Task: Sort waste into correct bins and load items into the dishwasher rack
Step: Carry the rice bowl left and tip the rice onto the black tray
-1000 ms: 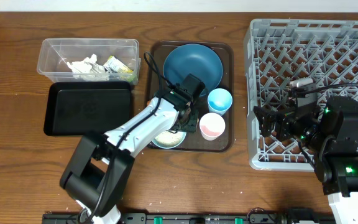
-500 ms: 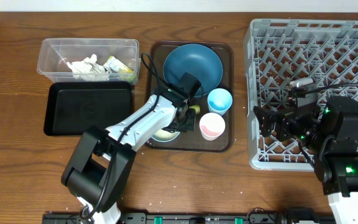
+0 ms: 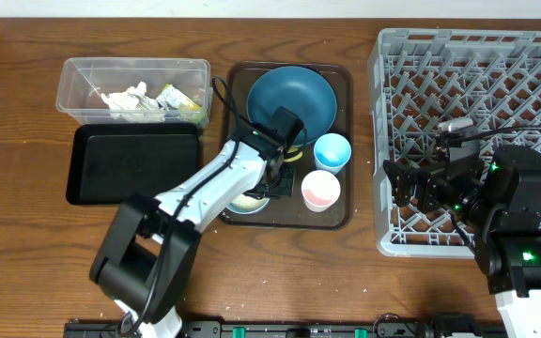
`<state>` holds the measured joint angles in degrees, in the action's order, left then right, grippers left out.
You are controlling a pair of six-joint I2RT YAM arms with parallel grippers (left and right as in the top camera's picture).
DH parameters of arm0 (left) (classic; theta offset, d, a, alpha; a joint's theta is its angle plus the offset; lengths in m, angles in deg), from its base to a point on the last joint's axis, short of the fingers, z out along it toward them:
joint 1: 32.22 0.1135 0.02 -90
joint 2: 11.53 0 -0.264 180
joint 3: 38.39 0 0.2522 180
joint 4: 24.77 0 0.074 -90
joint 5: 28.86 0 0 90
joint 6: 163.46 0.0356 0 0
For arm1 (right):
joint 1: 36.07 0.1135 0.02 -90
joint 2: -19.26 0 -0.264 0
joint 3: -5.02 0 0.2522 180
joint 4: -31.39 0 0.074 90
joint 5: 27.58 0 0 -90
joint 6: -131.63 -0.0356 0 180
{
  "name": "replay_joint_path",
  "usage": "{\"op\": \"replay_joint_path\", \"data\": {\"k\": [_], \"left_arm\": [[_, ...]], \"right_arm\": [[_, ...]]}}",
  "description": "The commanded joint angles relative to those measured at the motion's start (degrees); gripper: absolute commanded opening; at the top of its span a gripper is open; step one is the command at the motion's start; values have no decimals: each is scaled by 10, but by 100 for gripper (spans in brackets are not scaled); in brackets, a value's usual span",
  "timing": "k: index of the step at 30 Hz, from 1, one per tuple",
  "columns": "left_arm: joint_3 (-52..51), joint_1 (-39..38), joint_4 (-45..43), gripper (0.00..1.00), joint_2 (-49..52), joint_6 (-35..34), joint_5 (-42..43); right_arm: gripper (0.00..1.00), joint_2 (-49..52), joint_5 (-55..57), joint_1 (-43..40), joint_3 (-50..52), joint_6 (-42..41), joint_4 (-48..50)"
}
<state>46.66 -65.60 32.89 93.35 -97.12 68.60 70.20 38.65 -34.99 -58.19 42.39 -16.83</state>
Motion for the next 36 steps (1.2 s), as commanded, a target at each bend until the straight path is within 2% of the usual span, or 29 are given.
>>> {"op": "replay_joint_path", "data": {"k": [1, 11, 15, 21, 28, 31, 36], "left_arm": [[14, 3, 10, 6, -38, 7, 30], [14, 35, 34, 6, -120, 22, 39], [14, 76, 40, 6, -153, 36, 47], [14, 186, 38, 6, -174, 82, 85], [14, 351, 36, 6, -155, 160, 196], [13, 417, 36, 6, -137, 219, 284], [12, 509, 35, 6, -83, 274, 423]], "right_arm": [[99, 0, 0, -6, -11, 11, 3], [99, 0, 0, -6, -11, 10, 3], [99, 0, 0, -6, -11, 10, 3], [99, 0, 0, -6, -11, 10, 3], [99, 0, 0, -6, -11, 10, -1], [99, 0, 0, -6, -11, 10, -1], [99, 0, 0, -6, -11, 10, -3]]}}
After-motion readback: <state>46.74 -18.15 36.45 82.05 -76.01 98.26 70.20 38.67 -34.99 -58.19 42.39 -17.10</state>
